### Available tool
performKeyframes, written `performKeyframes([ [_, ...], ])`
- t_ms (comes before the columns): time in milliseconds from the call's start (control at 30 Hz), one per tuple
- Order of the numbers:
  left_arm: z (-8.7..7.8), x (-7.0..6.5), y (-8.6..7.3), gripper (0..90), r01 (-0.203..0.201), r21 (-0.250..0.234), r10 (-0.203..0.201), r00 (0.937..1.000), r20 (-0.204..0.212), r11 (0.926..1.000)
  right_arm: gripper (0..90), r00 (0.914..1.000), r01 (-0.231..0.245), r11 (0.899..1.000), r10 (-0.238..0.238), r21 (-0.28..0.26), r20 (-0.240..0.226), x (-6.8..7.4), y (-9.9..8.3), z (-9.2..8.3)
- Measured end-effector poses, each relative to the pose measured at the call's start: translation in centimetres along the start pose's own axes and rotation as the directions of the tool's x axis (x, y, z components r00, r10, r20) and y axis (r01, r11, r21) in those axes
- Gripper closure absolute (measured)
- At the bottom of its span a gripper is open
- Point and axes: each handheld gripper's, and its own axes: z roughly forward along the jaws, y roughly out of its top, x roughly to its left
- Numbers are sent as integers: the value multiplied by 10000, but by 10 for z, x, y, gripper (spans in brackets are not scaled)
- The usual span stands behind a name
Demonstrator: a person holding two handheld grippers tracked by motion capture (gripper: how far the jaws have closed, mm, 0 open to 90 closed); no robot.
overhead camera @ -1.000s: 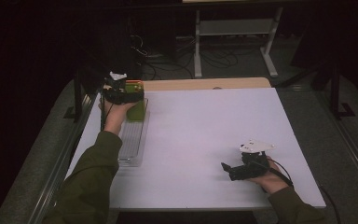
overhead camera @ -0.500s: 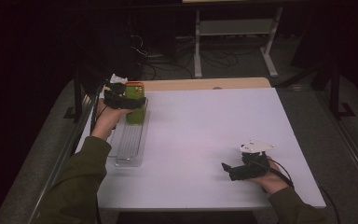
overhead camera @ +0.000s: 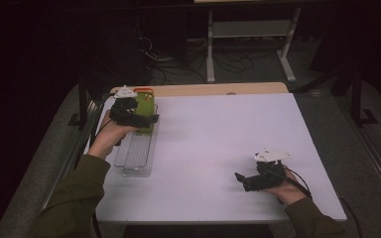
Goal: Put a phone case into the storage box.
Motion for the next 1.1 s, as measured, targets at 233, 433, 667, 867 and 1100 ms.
performKeyframes([
  [233, -9, -16, -11, 0, -524, -104, 531, 9955, 791, 9986, 0, 9999, -3, 10000, 4, 44, -121, 0, 0, -1],
  [433, -16, -29, -23, 0, -631, -97, 638, 9879, 1412, 9980, 0, 9996, 45, 10000, -44, 28, -278, -1, 1, -2],
  [667, -22, -40, -40, 0, -736, -263, 771, 9807, 1796, 9969, 0, 9987, 336, 9994, -336, -8, -387, -2, 2, -5],
  [867, -29, -45, -51, 0, -882, -302, 924, 9755, 1996, 9956, 0, 9976, 341, 9994, -343, -54, -593, -3, 4, -7],
  [1100, -34, -50, -62, 0, -922, -486, 1008, 9699, 2216, 9945, 0, 9955, 531, 9985, -539, -127, -773, -3, 6, -10],
])
